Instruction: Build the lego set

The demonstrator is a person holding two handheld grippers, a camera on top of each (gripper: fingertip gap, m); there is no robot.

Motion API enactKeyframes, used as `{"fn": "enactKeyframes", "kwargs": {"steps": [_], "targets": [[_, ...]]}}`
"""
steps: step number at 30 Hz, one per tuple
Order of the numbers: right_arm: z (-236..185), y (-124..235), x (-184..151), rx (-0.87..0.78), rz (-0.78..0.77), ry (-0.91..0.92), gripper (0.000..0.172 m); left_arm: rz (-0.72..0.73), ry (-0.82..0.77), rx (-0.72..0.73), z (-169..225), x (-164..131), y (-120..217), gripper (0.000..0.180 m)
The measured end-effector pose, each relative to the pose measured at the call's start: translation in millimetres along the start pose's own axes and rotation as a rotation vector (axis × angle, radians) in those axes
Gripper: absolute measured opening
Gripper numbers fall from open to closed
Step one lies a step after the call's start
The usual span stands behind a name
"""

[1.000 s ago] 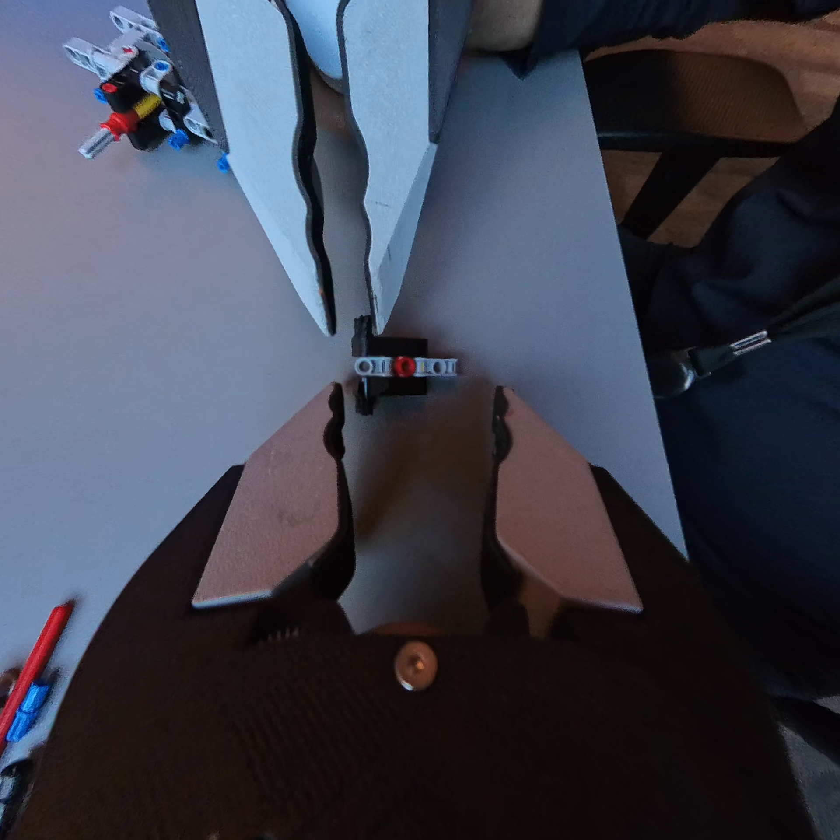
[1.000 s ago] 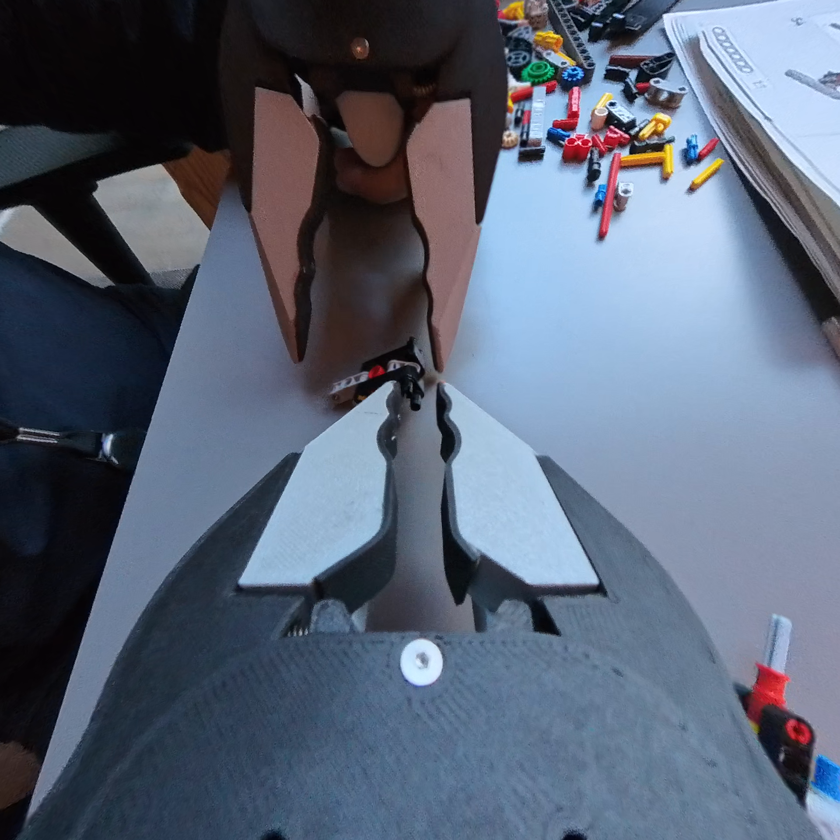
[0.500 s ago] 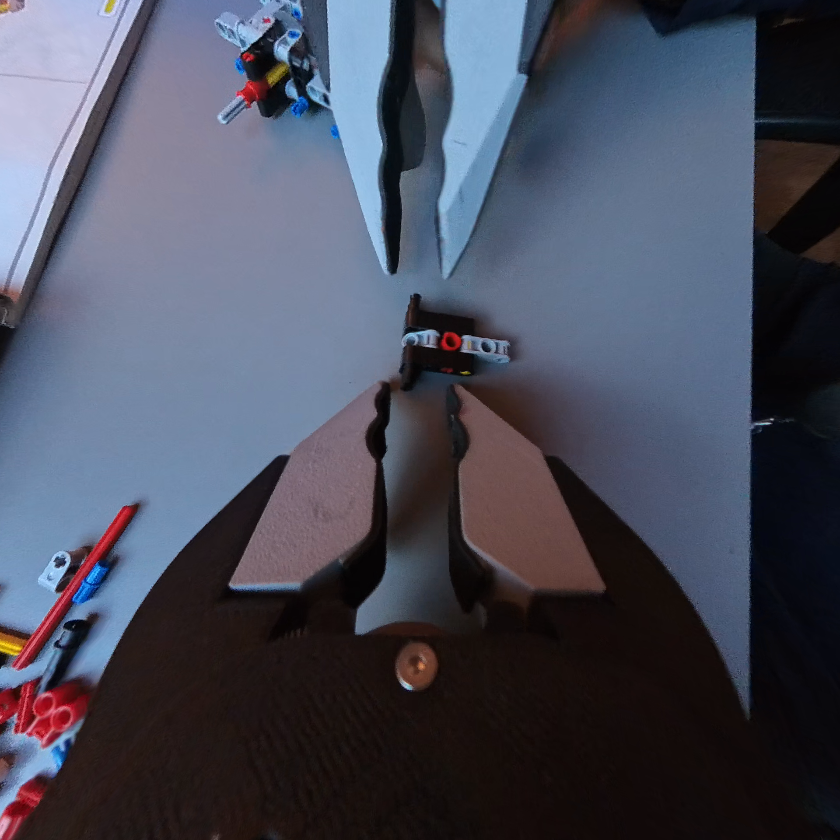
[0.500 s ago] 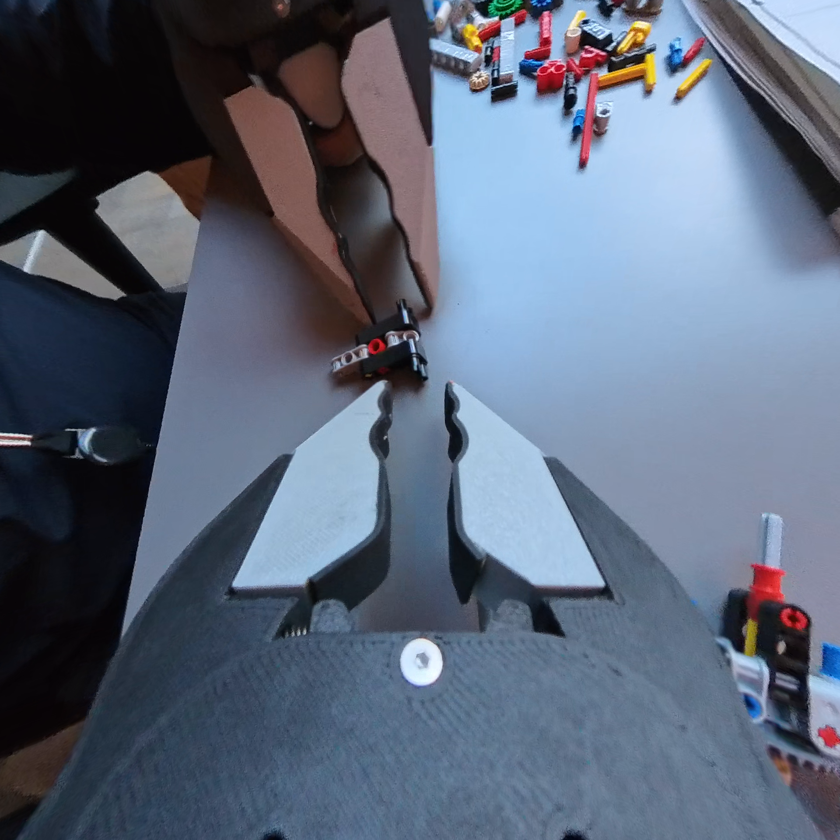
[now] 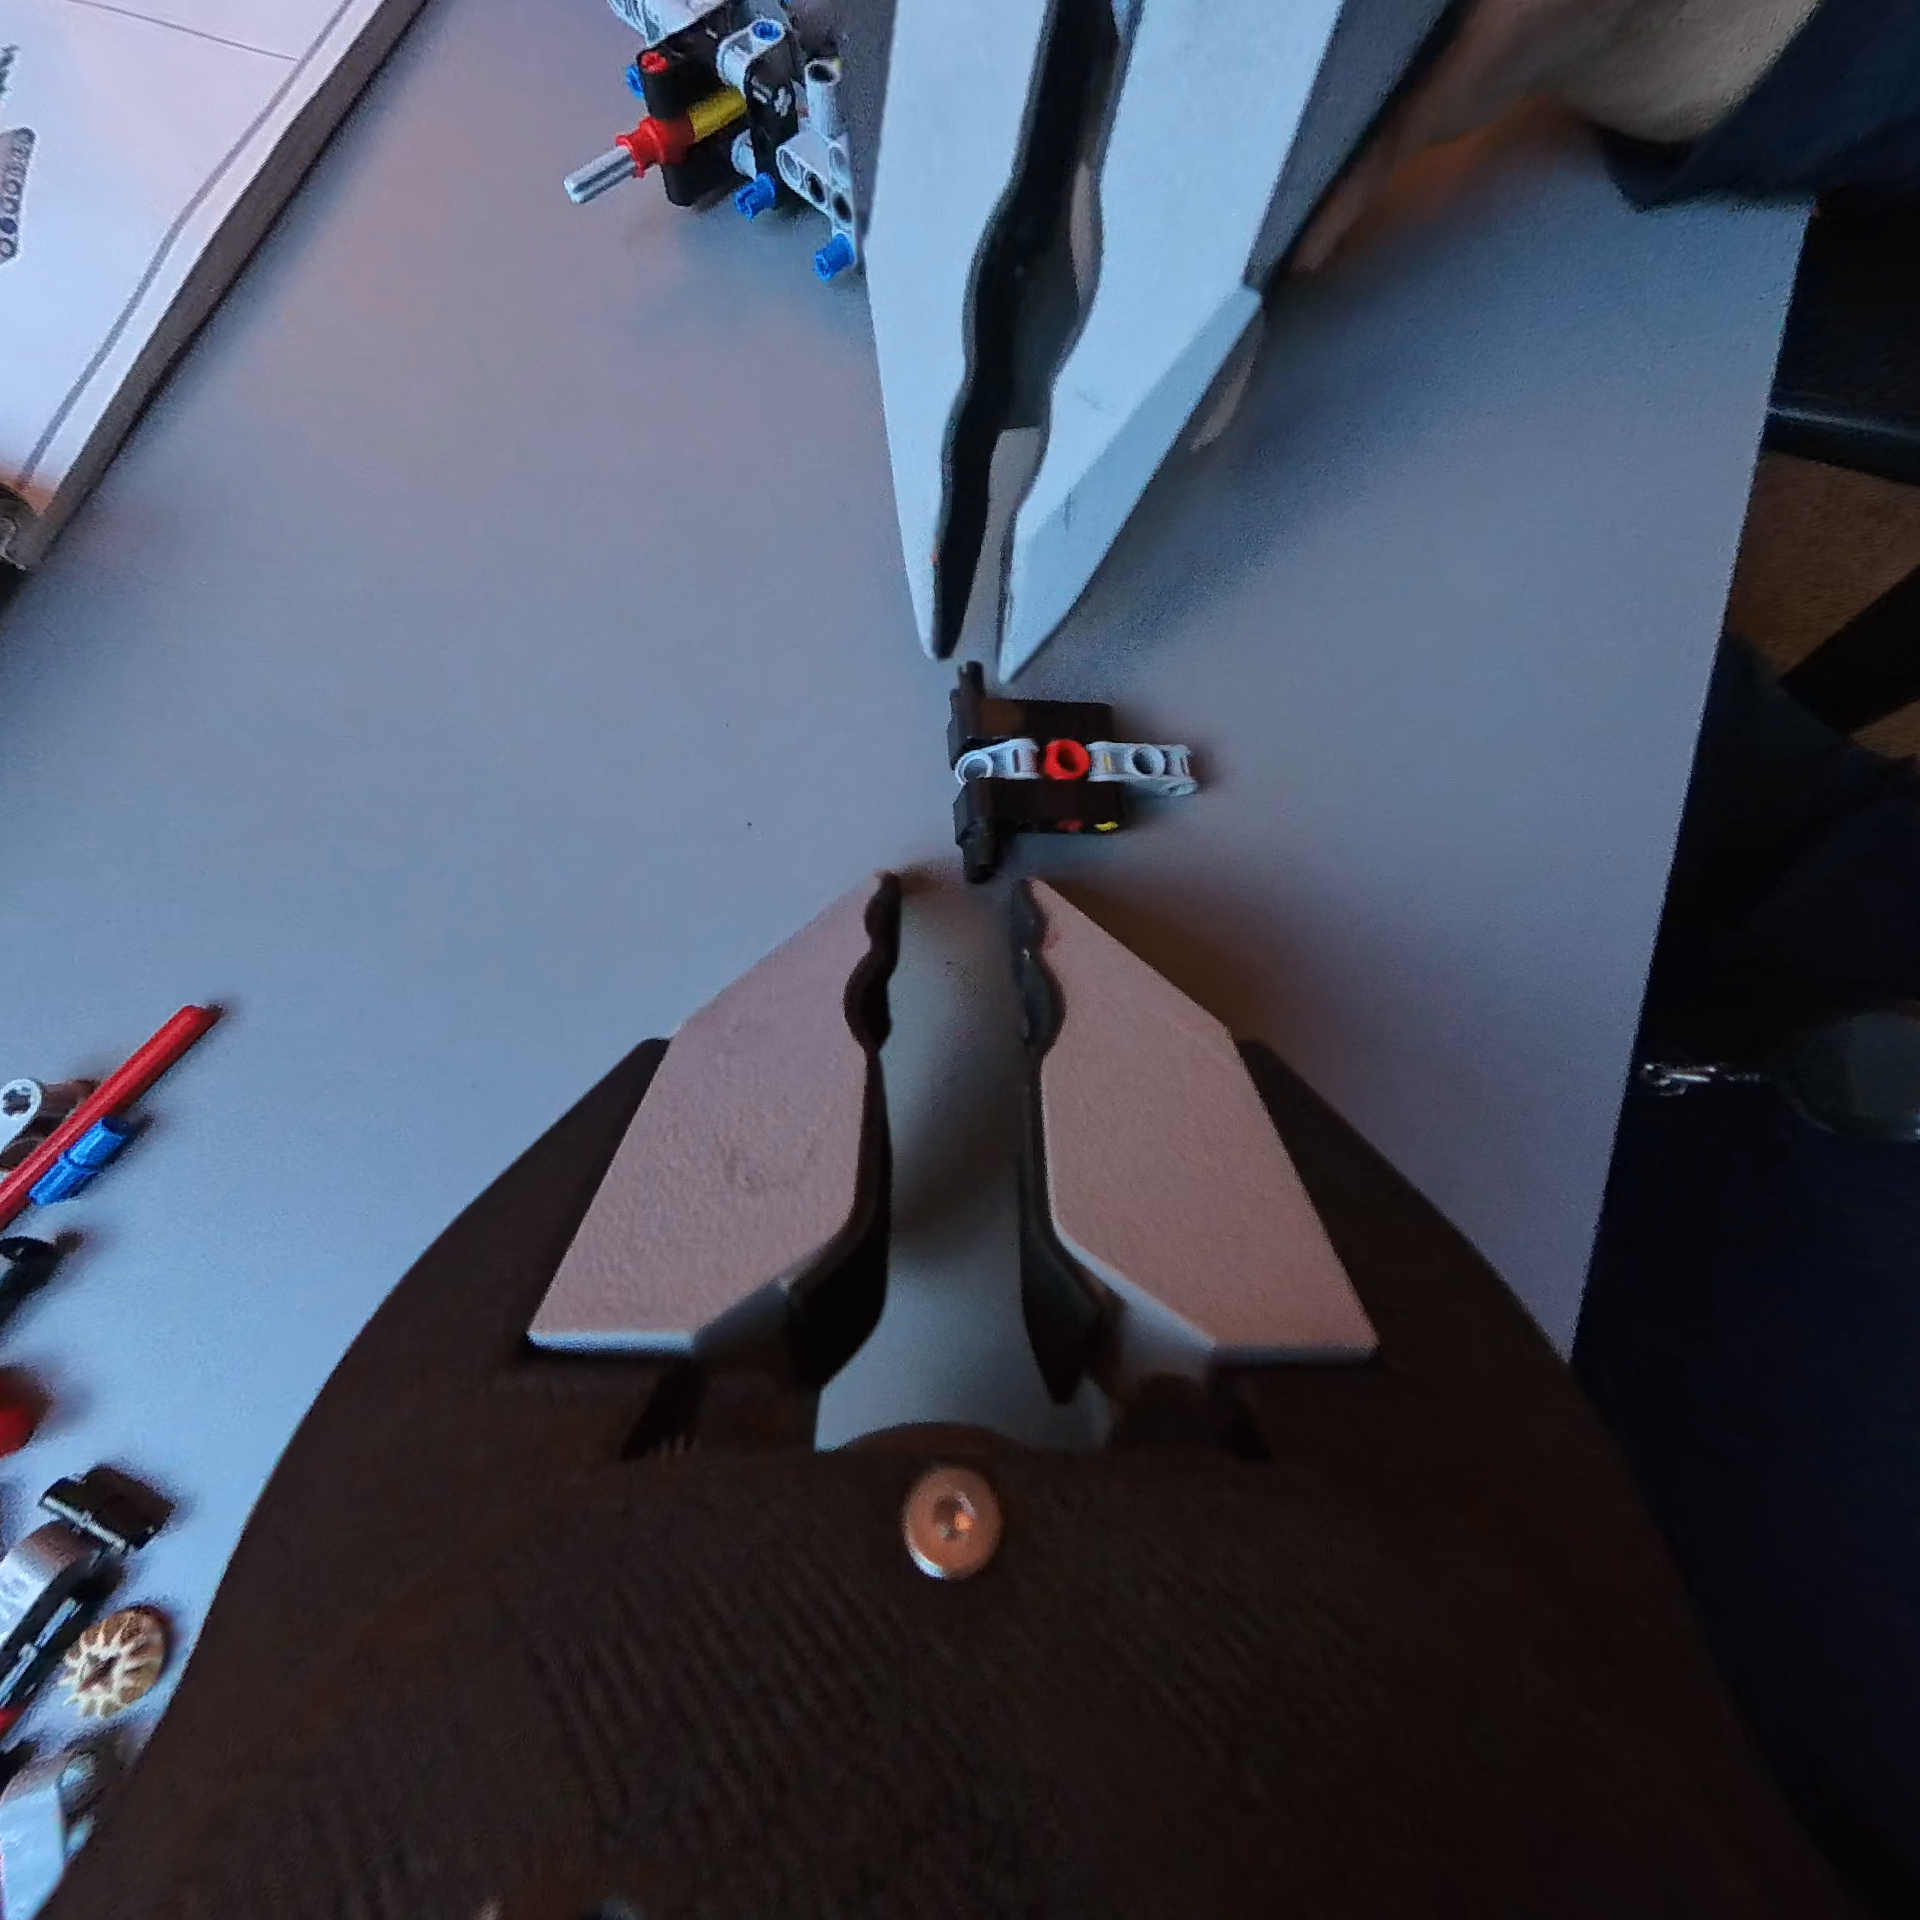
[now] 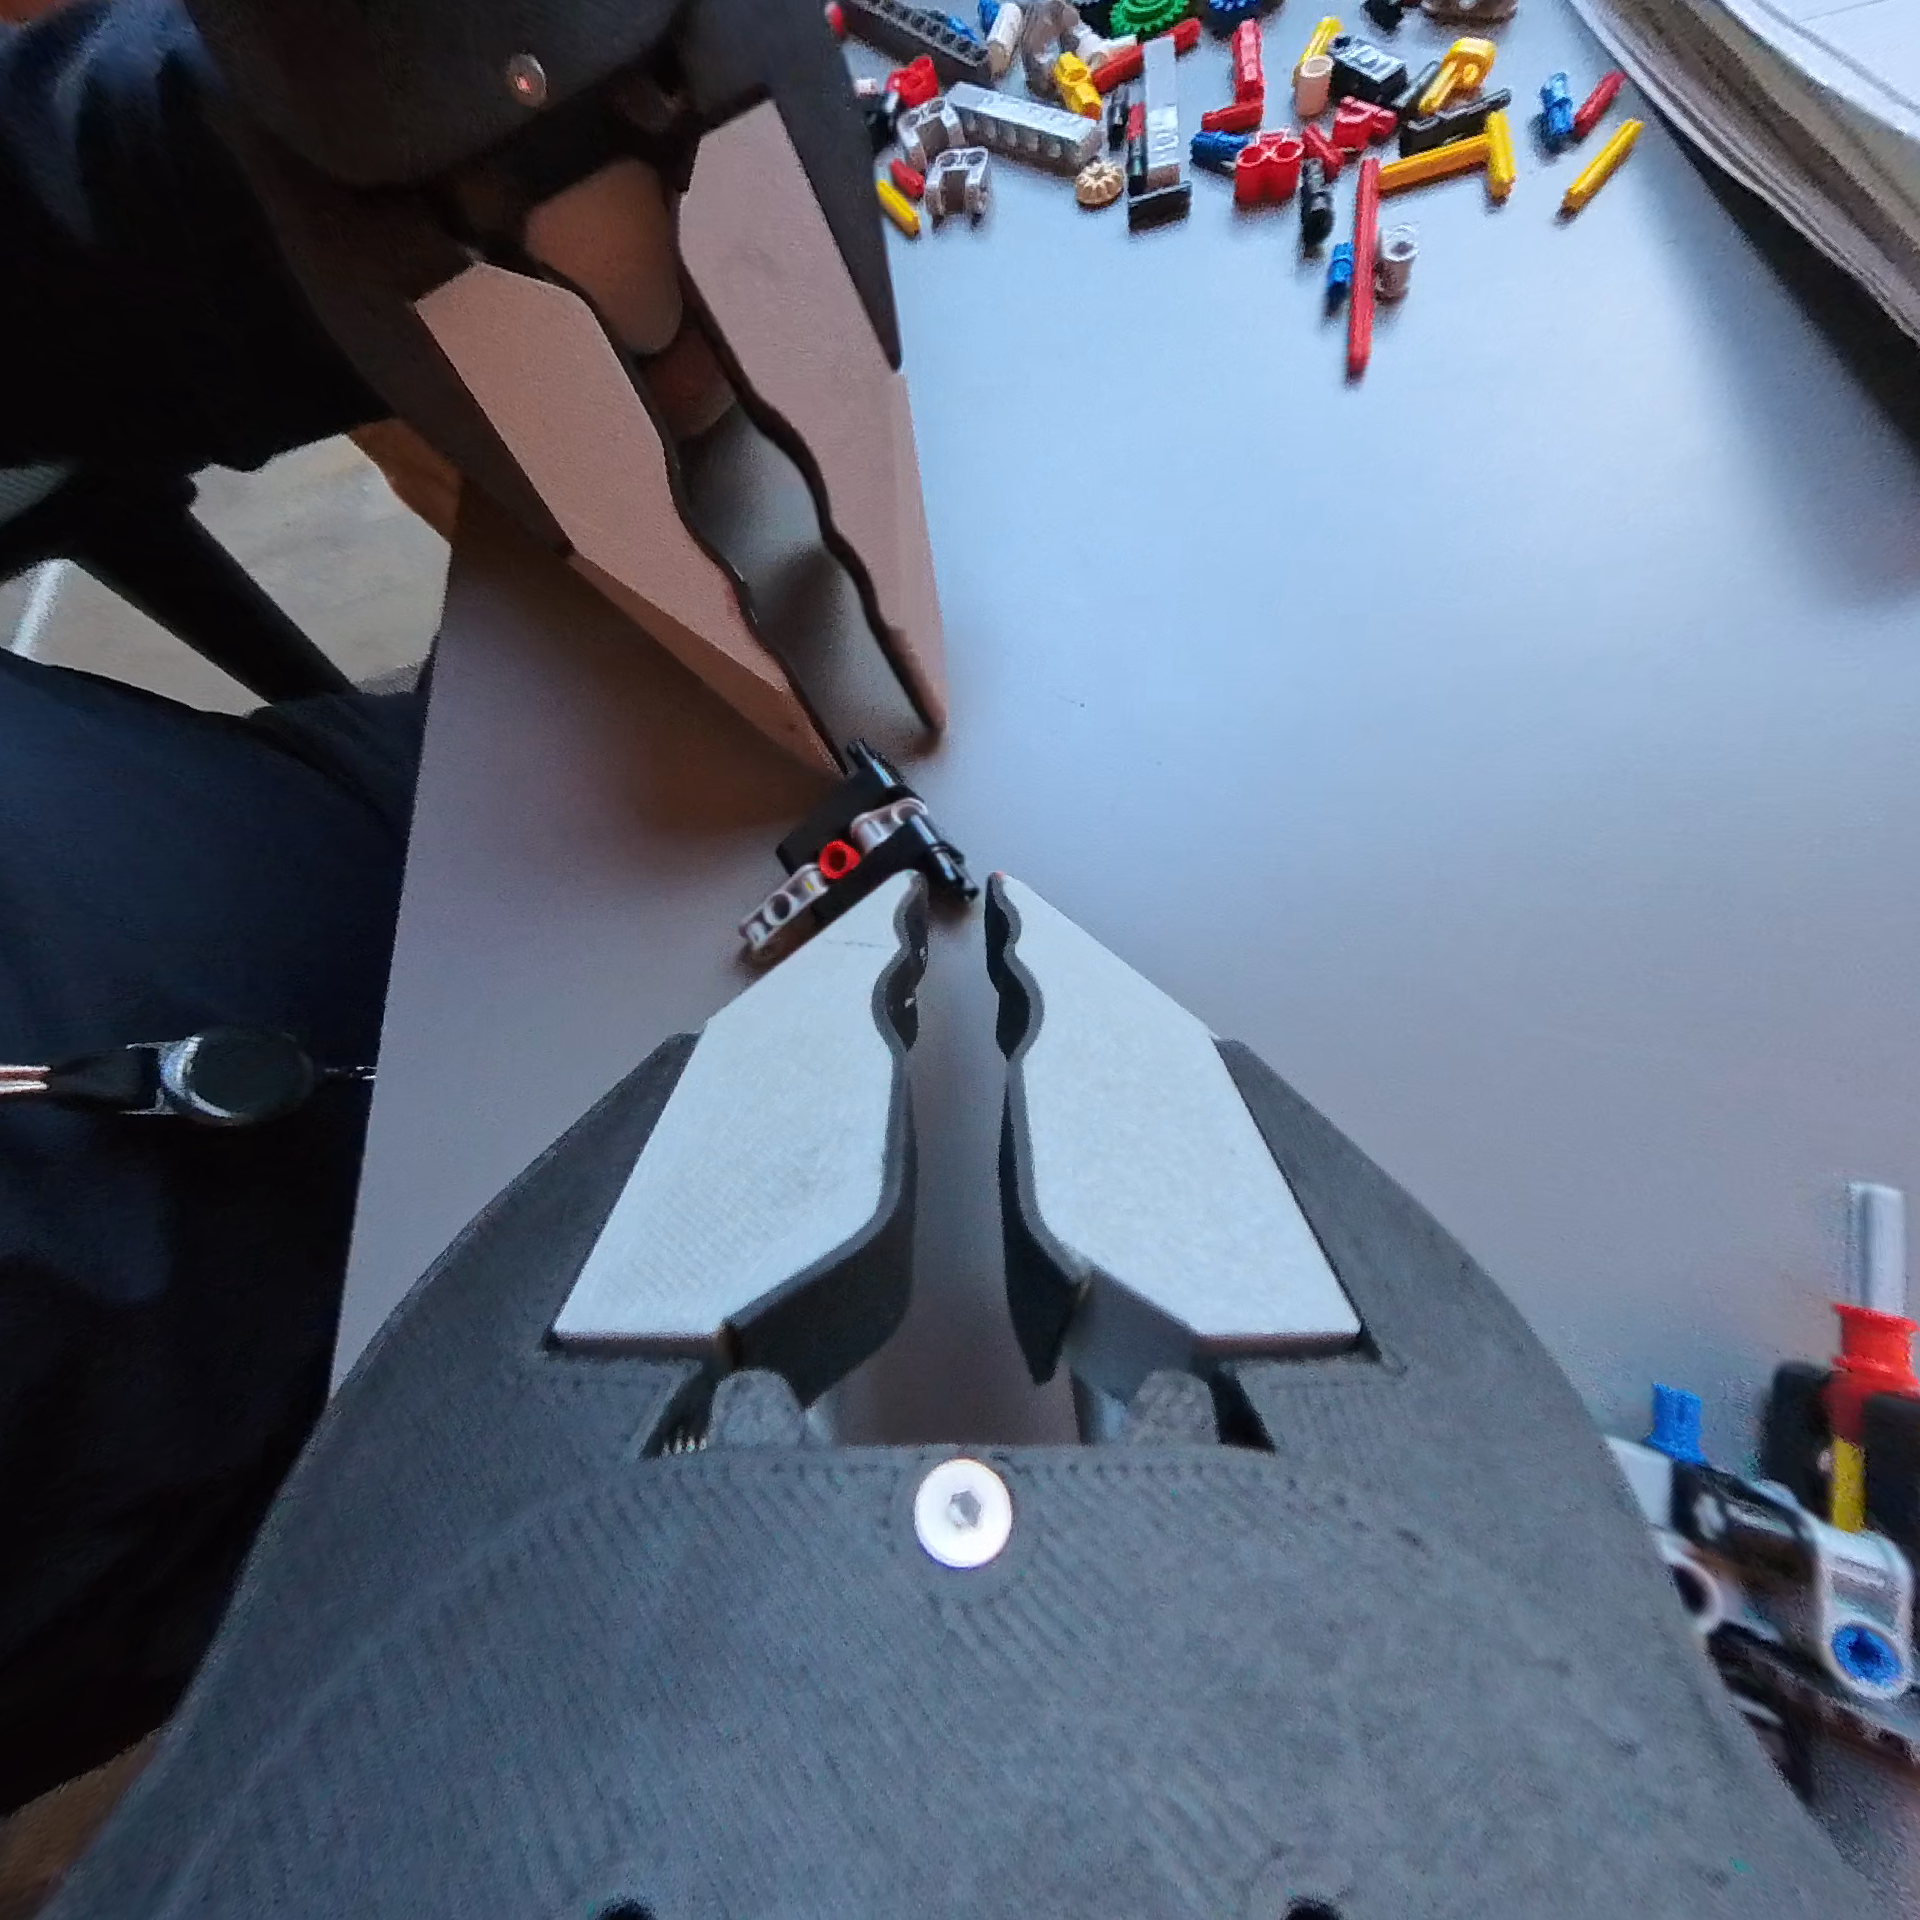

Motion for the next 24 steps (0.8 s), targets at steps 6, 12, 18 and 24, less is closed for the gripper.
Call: {"fn": "enactKeyframes", "kwargs": {"steps": [6, 12, 18, 24], "targets": [[-4.1, -6.7, -2.5, -0.05, -0.054, 0.053, 0.003, -0.005, -0.076, 0.011, 7.0, 1.5, -2.7, 0.002], [-3.0, -5.8, -2.5, -0.082, -0.057, 0.087, 0.001, -0.006, -0.096, 0.021, 12.0, 4.0, -5.7, 0.002], [-6.3, -6.8, -2.0, -0.162, -0.076, 0.214, 0.0, -0.007, -0.07, 0.024, 12.4, 4.7, -6.3, 0.002], [-7.8, -7.4, -1.9, -0.19, -0.078, 0.251, 0.0, -0.009, -0.049, 0.011, 11.7, 4.9, -6.2, 0.002]]}}
Point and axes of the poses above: each gripper's, where its closed fingertips meet, y back along the fingers, x out of its top, z = x × y across the jaws, the point moved 6 cm from there along y, back along the fingers, and after that the axes turned 2 degrees about y, right-handed, at the moved point
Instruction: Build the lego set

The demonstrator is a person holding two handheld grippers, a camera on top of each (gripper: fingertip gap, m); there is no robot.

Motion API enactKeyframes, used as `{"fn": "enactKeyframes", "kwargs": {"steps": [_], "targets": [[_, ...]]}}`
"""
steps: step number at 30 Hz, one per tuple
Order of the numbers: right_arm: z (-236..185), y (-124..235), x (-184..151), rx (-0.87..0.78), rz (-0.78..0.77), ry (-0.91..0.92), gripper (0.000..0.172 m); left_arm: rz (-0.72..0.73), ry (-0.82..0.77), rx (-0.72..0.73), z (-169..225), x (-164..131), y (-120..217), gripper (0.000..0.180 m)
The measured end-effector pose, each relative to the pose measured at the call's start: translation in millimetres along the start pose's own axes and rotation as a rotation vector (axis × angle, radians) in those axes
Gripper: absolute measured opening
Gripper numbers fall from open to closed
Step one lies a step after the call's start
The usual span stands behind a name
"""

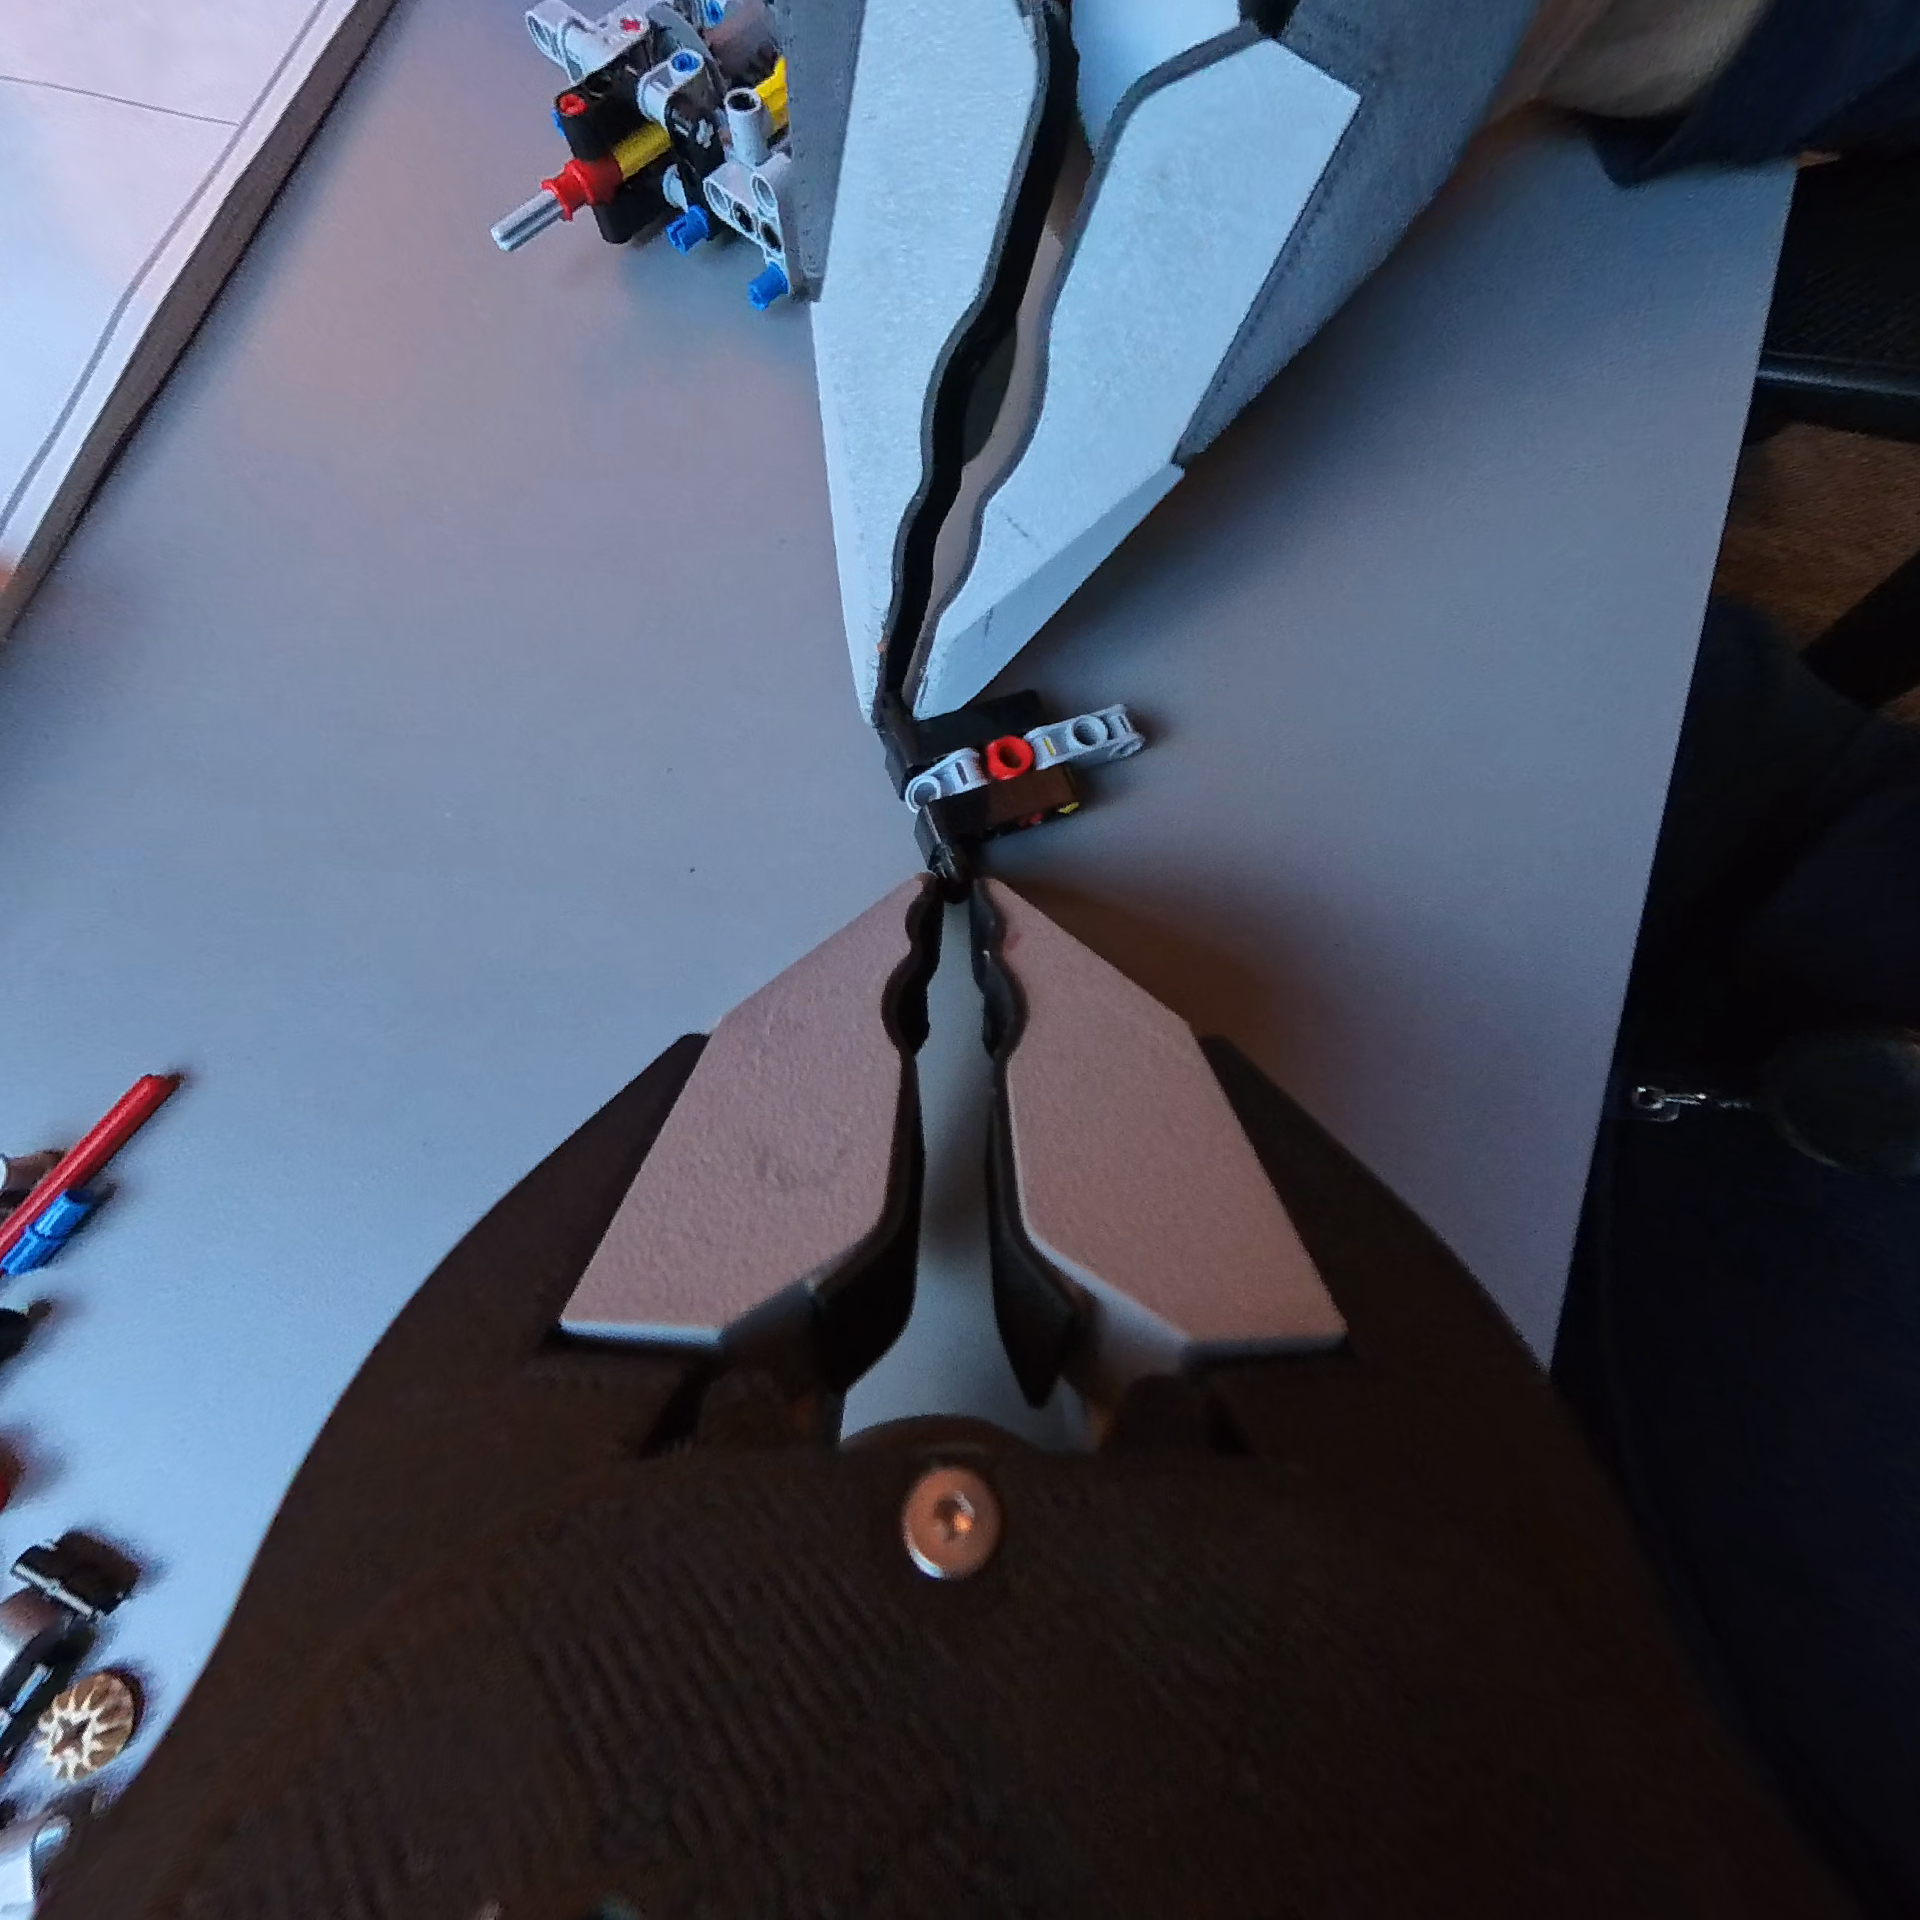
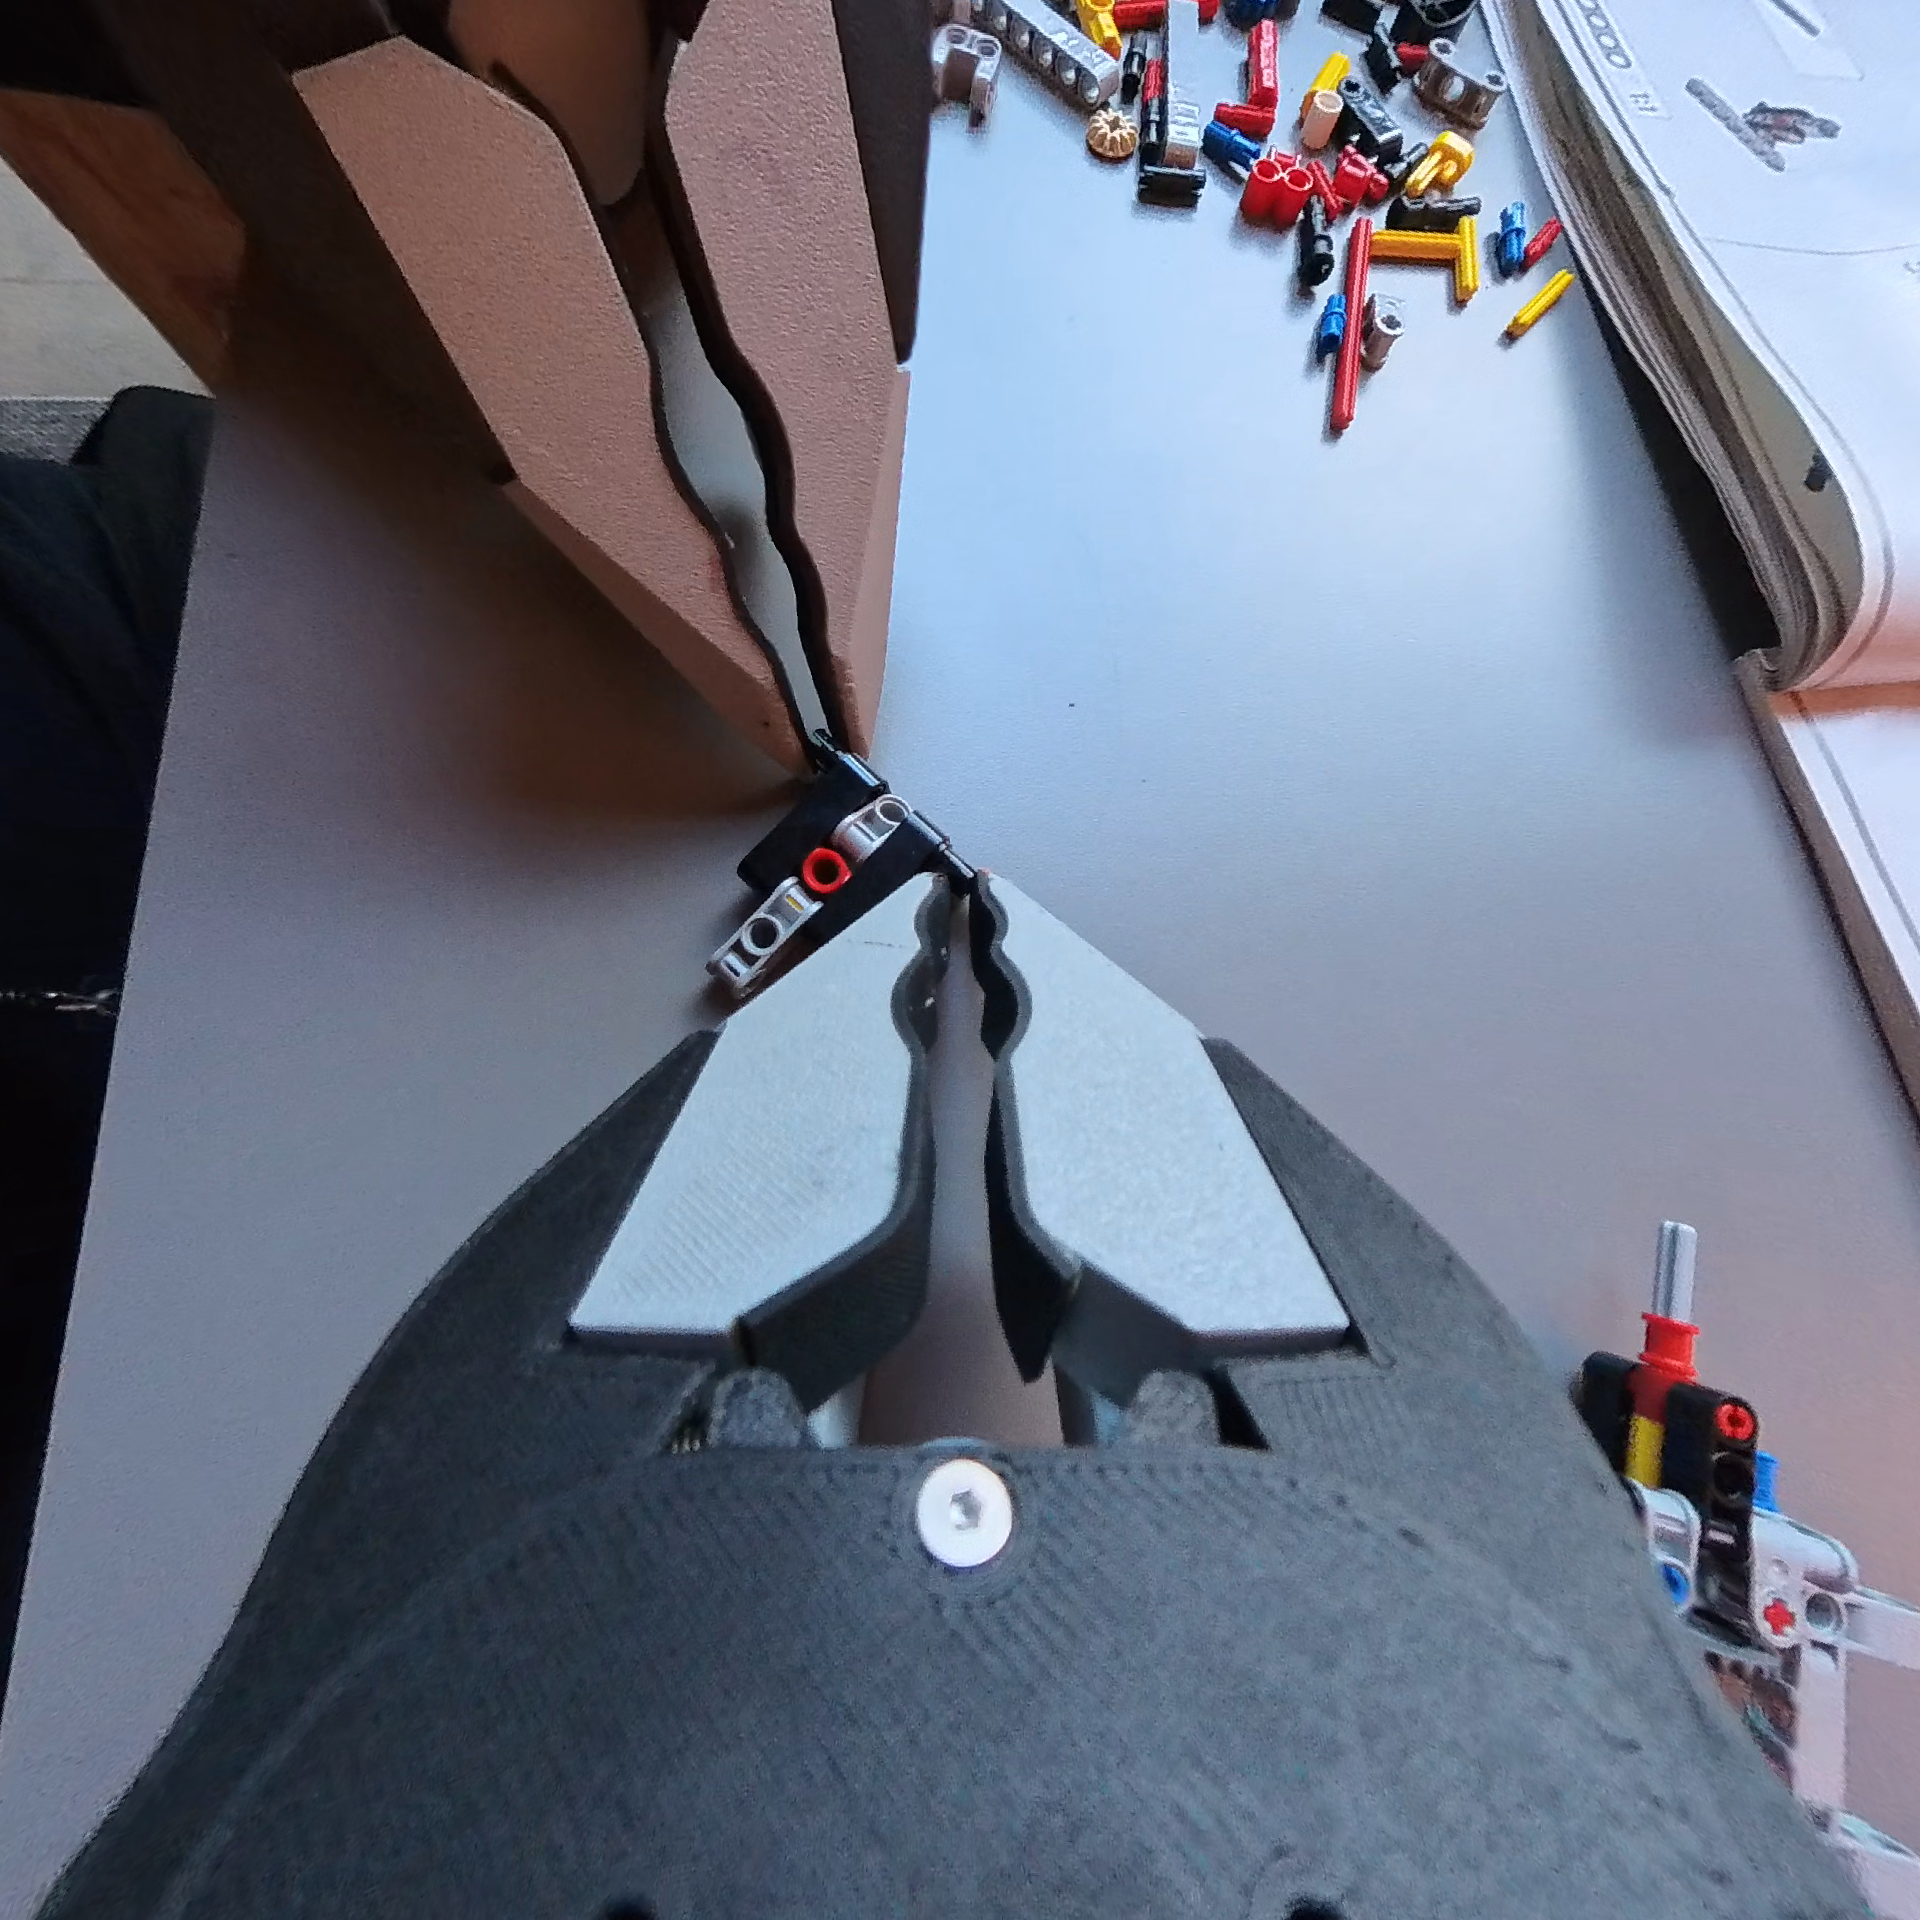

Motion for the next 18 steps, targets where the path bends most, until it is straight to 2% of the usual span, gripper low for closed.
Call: {"fn": "enactKeyframes", "kwargs": {"steps": [18], "targets": [[-3.5, -1.9, 2.0, -0.034, 0.002, 0.053, 0.0, -0.001, 0.031, -0.027, -3.4, -1.5, 1.8, 0.001]]}}
Point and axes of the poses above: each gripper's, where its closed fingertips meet, y back along the fingers, x out of its top, z = x × y across the jaws, the point moved 6 cm from there along y, back along the fingers, and after that the axes turned 2 degrees about y, right-handed, at the moved point
